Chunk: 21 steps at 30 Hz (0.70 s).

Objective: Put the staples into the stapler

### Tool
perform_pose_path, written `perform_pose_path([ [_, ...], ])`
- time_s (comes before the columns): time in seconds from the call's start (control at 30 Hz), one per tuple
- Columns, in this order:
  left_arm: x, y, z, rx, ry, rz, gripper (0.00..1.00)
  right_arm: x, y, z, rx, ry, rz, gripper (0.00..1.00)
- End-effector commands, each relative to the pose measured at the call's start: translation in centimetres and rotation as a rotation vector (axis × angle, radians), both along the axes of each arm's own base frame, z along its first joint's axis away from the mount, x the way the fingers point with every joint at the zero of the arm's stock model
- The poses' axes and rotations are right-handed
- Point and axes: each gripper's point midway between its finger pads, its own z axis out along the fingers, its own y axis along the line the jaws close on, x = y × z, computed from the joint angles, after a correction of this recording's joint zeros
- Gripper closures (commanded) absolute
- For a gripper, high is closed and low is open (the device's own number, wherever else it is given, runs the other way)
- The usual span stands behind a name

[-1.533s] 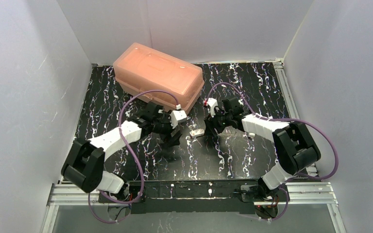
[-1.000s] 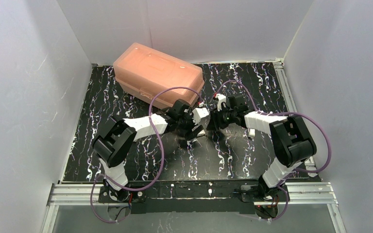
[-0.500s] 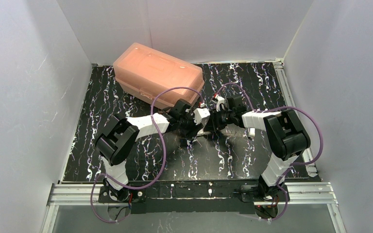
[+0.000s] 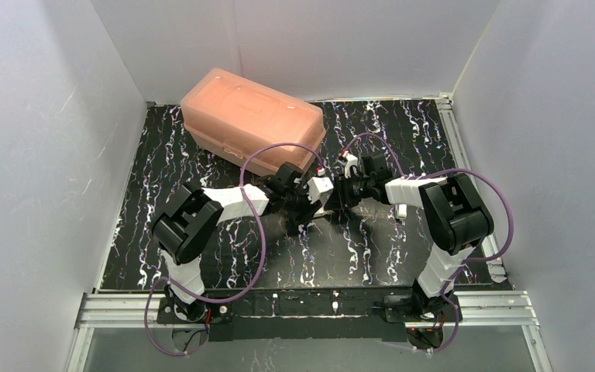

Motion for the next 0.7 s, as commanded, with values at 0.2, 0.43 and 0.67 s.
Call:
perform_pose_path([
  [0.2,-1.9,1.0,-1.2,0.018,0.064,0.013,0.74,-0.6,-0.1,-1.9,-0.009,0.057,0.003,0.59],
  [0.43,-2.2,1.2,-1.6,0.023,0.069,0.007,0.78,-0.6,-0.2,-2.6,-0.018,0.067,0.007,0.65],
  [0.67,-2.7,1.6,-2.2,0.029,0.075,0.003,0.80,-0.4,-0.9,-3.0,-0.003,0.084,-0.005,0.68],
])
